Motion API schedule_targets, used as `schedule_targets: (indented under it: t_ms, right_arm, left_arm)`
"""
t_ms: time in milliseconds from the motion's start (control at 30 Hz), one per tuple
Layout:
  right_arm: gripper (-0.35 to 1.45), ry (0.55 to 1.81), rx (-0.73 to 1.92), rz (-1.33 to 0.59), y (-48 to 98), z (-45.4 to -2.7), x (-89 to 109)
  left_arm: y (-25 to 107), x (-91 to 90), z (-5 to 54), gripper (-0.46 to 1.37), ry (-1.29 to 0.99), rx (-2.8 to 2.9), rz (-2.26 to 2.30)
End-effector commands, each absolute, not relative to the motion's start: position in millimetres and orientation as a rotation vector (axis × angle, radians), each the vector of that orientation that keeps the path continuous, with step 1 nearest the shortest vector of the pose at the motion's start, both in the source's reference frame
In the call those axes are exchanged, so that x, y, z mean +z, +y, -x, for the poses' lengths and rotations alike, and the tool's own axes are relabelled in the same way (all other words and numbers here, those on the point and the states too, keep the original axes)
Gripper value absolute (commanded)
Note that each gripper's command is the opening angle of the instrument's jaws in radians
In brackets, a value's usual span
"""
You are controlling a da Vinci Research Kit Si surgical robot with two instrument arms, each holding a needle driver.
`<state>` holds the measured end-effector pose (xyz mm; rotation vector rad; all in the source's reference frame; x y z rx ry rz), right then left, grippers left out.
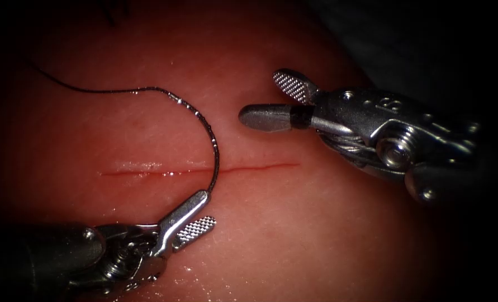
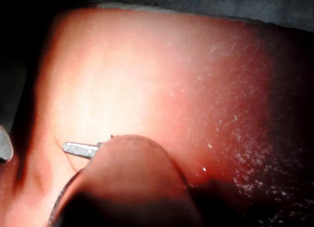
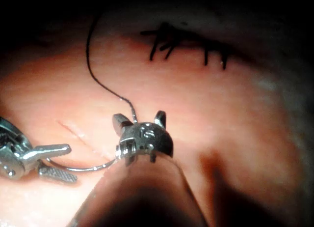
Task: Wound Closure
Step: Pick up the needle with the left gripper
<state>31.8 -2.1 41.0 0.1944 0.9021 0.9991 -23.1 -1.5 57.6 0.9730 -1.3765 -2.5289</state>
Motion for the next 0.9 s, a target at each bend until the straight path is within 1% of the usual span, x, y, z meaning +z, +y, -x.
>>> schedule_targets:
  t_ms: [33,67,133,200,367,533,600,633,667,700,767,800,833,867,900]
  right_arm:
    - [1.01,0.904,0.997,-0.197,-2.2,-31.8,41.0]
    - [1.01,0.904,0.997,-0.198,-2.2,-31.8,41.0]
    - [1.01,0.904,0.997,-0.198,-2.2,-31.8,41.0]
    - [1.01,0.904,0.997,-0.198,-2.2,-31.8,41.0]
    - [1.03,0.904,0.998,-0.197,-2.1,-31.8,41.0]
    - [1.02,0.904,0.997,-0.197,-2.2,-31.8,41.1]
    - [1.02,0.904,0.997,-0.197,-2.2,-31.8,41.1]
    - [1.02,0.904,0.997,-0.197,-2.2,-31.8,41.1]
    - [1.01,0.904,0.997,-0.197,-2.2,-31.8,41.1]
    - [1.01,0.904,0.997,-0.197,-2.2,-31.8,41.1]
    - [1.01,0.904,0.997,-0.197,-2.2,-31.7,41.1]
    - [1.0,0.904,0.997,-0.197,-2.1,-31.7,41.1]
    - [1.0,0.904,0.997,-0.197,-2.1,-31.7,41.1]
    - [1.0,0.905,0.997,-0.197,-2.1,-31.7,41.1]
    - [1.0,0.905,0.997,-0.197,-2.1,-31.7,41.1]
  left_arm:
    - [-1.6,57.5,23.1,0.36,-1.373,-2.53,-0.972]
    - [-1.6,57.4,23.1,0.35,-1.373,-2.53,-0.972]
    - [-1.6,57.3,23.1,0.27,-1.368,-2.544,-0.989]
    - [-1.6,57.0,23.2,0.26,-1.361,-2.568,-1.016]
    - [-1.5,56.4,23.2,0.27,-1.31,-2.645,-1.081]
    - [-1.1,55.6,23.1,0.33,-1.254,-2.781,-1.169]
    - [-1.1,55.5,23.1,0.48,-1.172,-2.881,-1.24]
    - [-1.1,55.5,23.1,0.53,-1.121,-2.946,-1.275]
    - [-1.2,55.6,23.2,0.66,-1.005,-3.056,-1.324]
    - [-1.2,55.6,23.3,0.68,-0.984,-3.076,-1.328]
    - [-1.6,56.0,23.5,0.77,-0.858,-3.18,-1.349]
    - [-2.1,56.4,23.7,0.84,-0.712,-3.278,-1.346]
    - [-2.2,56.5,23.7,0.86,-0.686,-3.29,-1.347]
    - [-2.5,56.8,24.0,0.87,-0.592,-3.341,-1.333]
    - [-2.6,56.9,24.2,0.86,-0.547,-3.365,-1.334]
